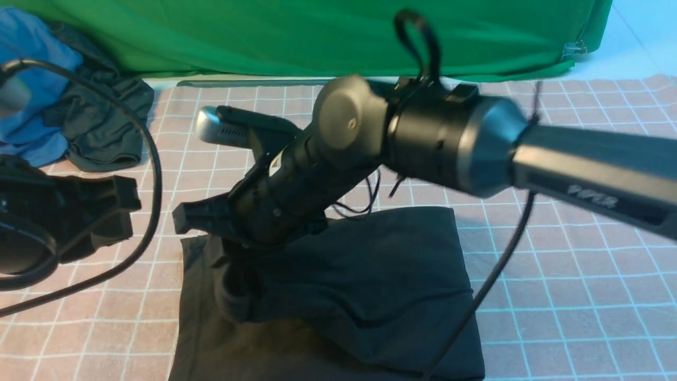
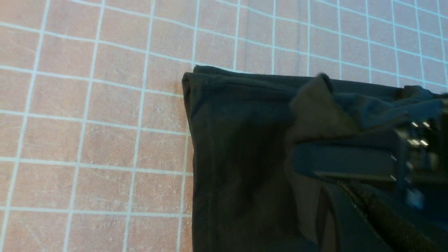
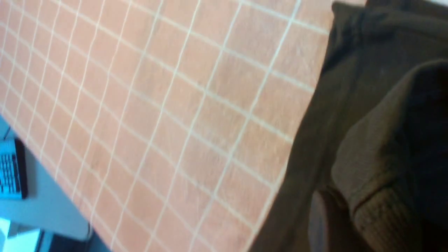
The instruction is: Fold a long-sleeved shirt over a pink coffee tablecloth.
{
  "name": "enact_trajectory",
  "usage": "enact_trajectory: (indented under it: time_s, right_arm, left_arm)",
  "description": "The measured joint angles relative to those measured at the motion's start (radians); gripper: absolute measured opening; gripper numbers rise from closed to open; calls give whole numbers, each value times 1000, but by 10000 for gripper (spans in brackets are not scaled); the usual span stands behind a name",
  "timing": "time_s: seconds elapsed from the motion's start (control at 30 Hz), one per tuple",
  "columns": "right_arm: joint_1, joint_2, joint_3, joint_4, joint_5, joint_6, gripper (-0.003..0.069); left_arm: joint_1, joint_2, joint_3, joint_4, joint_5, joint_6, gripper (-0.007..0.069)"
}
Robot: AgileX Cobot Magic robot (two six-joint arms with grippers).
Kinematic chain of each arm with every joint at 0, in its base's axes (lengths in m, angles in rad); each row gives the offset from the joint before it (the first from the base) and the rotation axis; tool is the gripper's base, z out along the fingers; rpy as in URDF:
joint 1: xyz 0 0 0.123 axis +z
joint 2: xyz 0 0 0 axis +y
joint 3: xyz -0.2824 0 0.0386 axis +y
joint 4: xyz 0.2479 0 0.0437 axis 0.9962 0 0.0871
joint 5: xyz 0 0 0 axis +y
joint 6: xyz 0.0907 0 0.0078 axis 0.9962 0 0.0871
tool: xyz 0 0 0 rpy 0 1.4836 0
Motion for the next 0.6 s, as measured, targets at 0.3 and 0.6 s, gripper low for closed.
enact_trajectory:
  time_s: [0.3, 0.6]
  right_arm:
    - [-5, 35, -24, 56, -13, -41, 422]
    - [-104, -37, -219, -155, 441, -201, 178]
  left_arm:
    - [0, -3, 0, 10, 48, 0, 13]
    - [0, 8, 0, 43, 118, -82, 13]
